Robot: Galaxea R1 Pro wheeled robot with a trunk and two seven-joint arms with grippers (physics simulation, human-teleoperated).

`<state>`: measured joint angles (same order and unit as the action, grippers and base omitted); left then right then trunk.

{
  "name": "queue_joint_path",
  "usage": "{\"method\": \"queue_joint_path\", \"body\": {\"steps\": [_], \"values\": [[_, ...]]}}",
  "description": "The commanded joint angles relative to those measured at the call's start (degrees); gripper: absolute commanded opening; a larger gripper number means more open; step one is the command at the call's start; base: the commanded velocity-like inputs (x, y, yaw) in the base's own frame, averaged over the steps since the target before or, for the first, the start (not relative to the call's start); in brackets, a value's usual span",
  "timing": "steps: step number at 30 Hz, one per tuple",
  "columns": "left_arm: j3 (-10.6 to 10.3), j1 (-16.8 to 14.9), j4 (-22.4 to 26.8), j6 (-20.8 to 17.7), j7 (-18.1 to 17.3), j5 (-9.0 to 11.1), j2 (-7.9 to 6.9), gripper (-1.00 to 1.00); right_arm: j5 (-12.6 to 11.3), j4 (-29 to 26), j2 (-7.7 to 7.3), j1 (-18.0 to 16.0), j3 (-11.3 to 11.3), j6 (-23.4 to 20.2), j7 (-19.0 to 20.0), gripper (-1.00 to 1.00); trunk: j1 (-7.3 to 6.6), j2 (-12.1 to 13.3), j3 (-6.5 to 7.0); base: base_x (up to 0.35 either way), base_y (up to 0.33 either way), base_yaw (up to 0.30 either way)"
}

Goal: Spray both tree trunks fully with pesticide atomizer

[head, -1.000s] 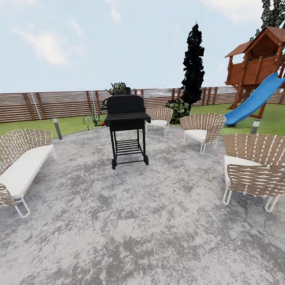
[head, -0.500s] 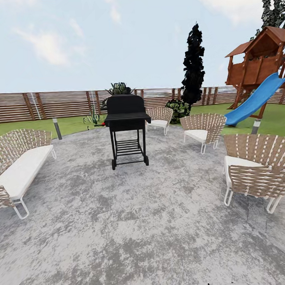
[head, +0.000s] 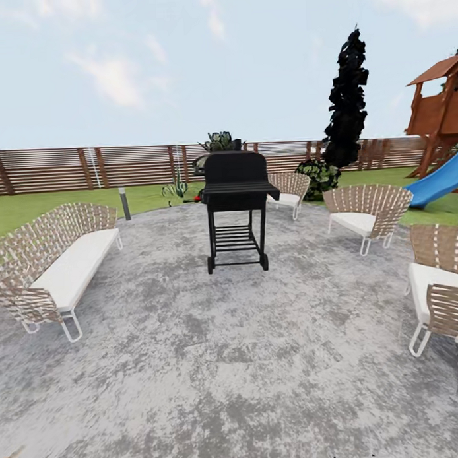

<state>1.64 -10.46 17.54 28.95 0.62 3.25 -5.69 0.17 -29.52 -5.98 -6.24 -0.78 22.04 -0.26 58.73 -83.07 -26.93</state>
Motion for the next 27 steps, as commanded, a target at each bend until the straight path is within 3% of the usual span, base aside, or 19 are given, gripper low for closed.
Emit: {"method": "queue_joint_path", "body": {"steps": [1,16,27], "values": [[-0.03,0.0,0.28,0.18,-0.04,-0.03,-0.02,1.0,0.0,0.04,0.05,0.0,0.04,-0.04,0.0,1.0,0.0,0.0,0.0,0.019,0.039,0.277],[-0.06,0.0,0.68,0.23,-0.16,-0.09,-0.11,1.0,0.0,0.15,0.09,0.0,-0.01,-0.07,-0.03,1.0,0.0,0.0,-0.5,0.002,0.004,0.276],[-0.06,0.0,0.52,0.15,-0.09,-0.08,-0.04,1.0,-0.08,0.1,0.09,0.0,-0.02,-0.07,-0.05,1.0,2.41,-4.42,-3.01,0.0,0.0,0.266]]}}
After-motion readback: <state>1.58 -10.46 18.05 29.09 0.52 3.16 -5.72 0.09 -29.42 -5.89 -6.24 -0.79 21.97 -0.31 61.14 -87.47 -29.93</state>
